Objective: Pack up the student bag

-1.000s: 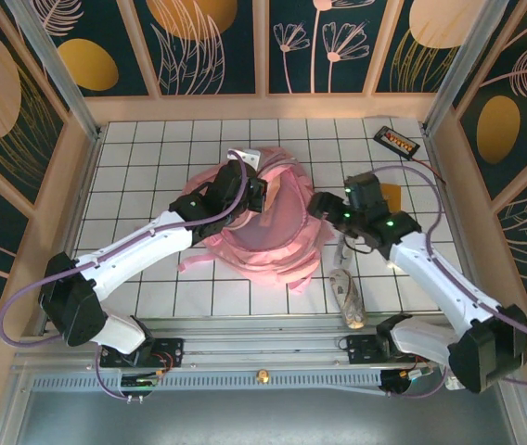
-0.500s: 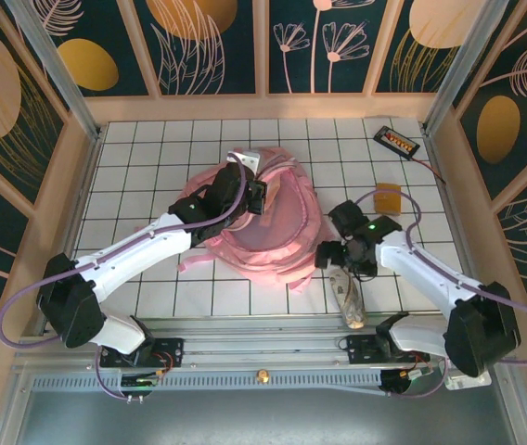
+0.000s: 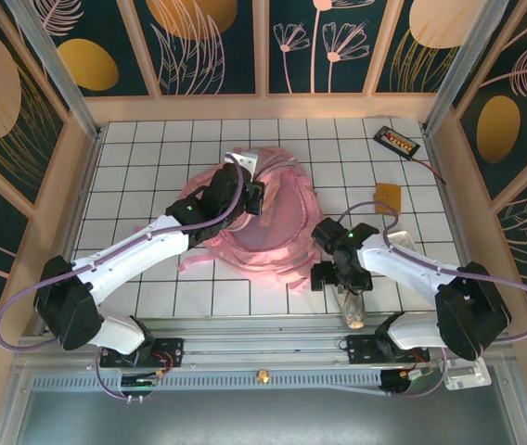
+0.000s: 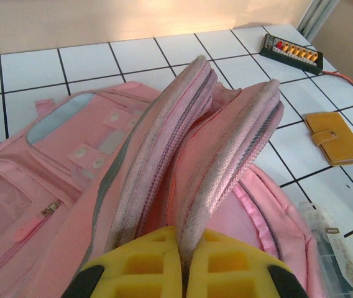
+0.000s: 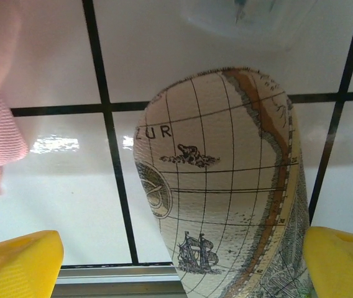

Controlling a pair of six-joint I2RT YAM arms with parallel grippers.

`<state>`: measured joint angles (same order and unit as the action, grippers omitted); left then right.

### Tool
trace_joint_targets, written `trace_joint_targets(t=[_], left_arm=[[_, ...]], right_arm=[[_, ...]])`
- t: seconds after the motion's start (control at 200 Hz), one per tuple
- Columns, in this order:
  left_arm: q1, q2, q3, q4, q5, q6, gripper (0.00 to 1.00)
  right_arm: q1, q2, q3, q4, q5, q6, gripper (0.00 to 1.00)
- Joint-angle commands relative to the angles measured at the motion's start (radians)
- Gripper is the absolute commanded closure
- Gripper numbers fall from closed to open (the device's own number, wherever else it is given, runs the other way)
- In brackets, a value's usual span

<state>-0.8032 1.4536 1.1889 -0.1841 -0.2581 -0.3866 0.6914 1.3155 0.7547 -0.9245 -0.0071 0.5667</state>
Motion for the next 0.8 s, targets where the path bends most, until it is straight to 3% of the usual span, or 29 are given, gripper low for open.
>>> trace_joint_targets(t=[0.0,0.345,0.681,0.746,0.796], left_arm=[[0.012,-0.042,0.005,0.052,-0.01,0.011,1.0],[0.014,-0.046,0.009,0.049,-0.006,0.009,1.0],[0.014,-0.048,0.008,0.051,0.006,0.0,1.0],[0.014,-0.048,0.009,0.049,0.006,-0.001,1.0],[0.013,-0.048,0.01,0.049,0.006,-0.001,1.0]], right_arm=[[0.008,0.016,-0.034,0.005,-0.01,0.041,0.01],[0.003,0.011,-0.101,0.097,-0.022,0.091,0.03],[0.0,0.01,-0.094,0.11,-0.008,0.093,0.4],[0.0,0.007,-0.091,0.11,-0.004,0.093,0.51],[0.0,0.0,-0.081,0.107,0.007,0.094,0.52]])
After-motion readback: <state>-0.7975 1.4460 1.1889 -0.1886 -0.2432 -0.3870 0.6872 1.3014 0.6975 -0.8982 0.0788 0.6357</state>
